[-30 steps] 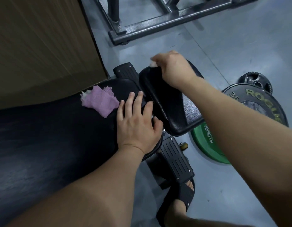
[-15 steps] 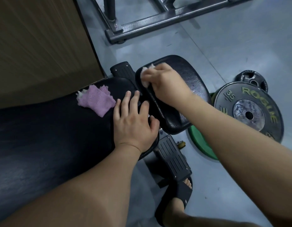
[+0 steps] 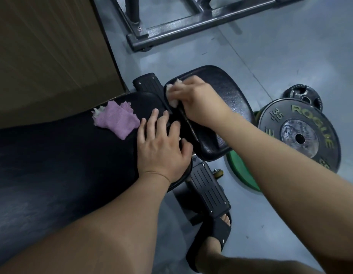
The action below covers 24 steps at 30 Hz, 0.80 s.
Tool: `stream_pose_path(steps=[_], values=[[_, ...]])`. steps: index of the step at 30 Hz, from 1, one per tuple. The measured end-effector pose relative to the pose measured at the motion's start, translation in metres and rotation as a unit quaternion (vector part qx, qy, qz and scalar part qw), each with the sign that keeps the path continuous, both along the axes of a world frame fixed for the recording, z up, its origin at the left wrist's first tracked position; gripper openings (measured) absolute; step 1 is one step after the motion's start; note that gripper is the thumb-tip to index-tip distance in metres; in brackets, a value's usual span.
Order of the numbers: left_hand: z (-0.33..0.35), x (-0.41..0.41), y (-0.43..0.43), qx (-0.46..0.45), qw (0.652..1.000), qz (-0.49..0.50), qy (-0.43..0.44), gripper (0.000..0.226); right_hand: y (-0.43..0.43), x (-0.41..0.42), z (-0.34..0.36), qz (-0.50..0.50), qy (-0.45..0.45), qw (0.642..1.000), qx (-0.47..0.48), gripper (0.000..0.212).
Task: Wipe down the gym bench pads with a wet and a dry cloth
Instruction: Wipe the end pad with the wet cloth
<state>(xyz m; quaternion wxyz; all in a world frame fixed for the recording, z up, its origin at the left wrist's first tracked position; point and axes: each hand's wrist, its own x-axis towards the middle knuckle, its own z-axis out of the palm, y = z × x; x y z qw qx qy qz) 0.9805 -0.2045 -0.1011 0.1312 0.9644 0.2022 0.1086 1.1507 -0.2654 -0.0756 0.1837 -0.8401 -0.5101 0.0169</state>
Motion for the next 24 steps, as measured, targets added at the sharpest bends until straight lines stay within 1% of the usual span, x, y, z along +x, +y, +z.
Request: stream_pose_path(steps=[2, 4, 6, 8, 11, 14, 17, 19, 22, 24], values=[[-0.001, -0.001, 0.0, 0.006, 1.0, -0.001, 0.003, 0.041, 0.019, 0.01, -0.002, -0.011, 0.003, 1.0, -0.009, 0.034], [0.0, -0.001, 0.0, 0.007, 1.0, -0.002, 0.002, 0.041, 0.015, 0.004, -0.002, -0.012, 0.001, 1.0, 0.001, 0.032], [0.0, -0.001, 0.0, 0.004, 1.0, -0.001, 0.003, 0.041, -0.01, -0.014, 0.001, -0.019, 0.001, 1.0, 0.014, 0.03], [0.0, -0.001, -0.001, 0.003, 1.0, -0.001, 0.004, 0.041, -0.045, -0.038, 0.006, -0.027, 0.026, 0.999, 0.011, 0.032], [0.0, -0.001, -0.001, 0.0, 1.0, -0.002, 0.003, 0.046, -0.087, -0.063, 0.013, 0.0, 0.042, 0.999, 0.006, 0.038], [0.0, 0.0, -0.001, 0.005, 1.0, -0.004, 0.006, 0.046, -0.08, -0.052, 0.017, 0.017, 0.026, 0.999, -0.009, 0.046], [-0.001, -0.002, -0.001, 0.01, 1.0, -0.002, 0.008, 0.042, -0.052, -0.034, 0.016, -0.02, 0.013, 1.0, -0.014, 0.04], [-0.001, -0.002, -0.001, 0.012, 1.0, -0.004, 0.012, 0.042, -0.052, -0.039, 0.012, -0.033, 0.019, 0.999, -0.004, 0.037], [-0.002, -0.001, -0.001, 0.013, 1.0, -0.004, 0.009, 0.044, -0.086, -0.072, 0.013, -0.018, 0.033, 0.999, 0.025, 0.031], [-0.001, 0.0, -0.001, 0.016, 1.0, -0.003, 0.01, 0.045, -0.106, -0.079, 0.016, 0.026, 0.032, 0.999, 0.025, 0.028]])
